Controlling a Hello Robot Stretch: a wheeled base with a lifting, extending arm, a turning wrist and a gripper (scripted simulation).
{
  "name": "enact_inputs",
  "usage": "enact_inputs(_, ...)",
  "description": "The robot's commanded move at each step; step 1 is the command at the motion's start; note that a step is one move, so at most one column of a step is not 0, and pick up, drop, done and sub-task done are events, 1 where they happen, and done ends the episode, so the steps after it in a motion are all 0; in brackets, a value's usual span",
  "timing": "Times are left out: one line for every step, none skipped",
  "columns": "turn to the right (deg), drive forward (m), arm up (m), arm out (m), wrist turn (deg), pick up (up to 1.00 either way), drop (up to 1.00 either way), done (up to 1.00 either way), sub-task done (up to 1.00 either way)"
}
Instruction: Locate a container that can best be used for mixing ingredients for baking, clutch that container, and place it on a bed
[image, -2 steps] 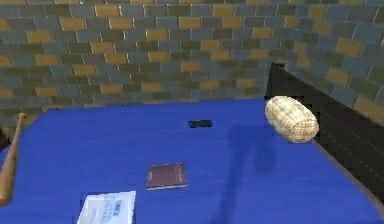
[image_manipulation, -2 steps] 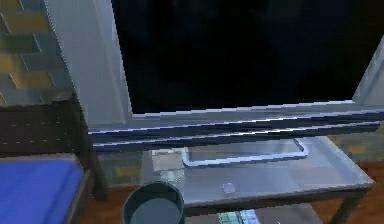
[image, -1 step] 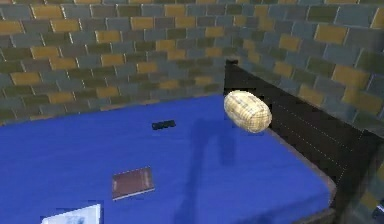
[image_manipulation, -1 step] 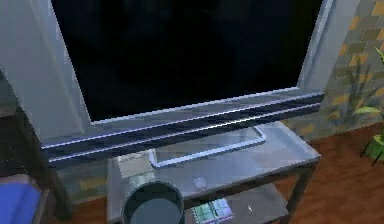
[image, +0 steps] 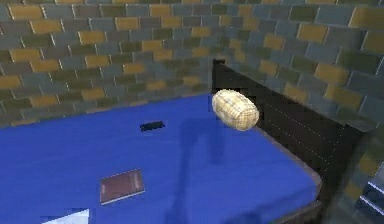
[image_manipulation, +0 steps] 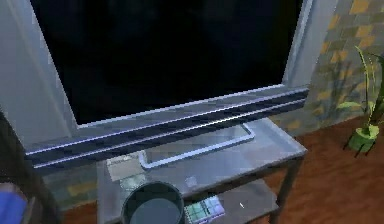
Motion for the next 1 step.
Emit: enact_inputs(0.0,0.25,0.00,0.00,0.0,0.00,0.00,0.00,0.00)
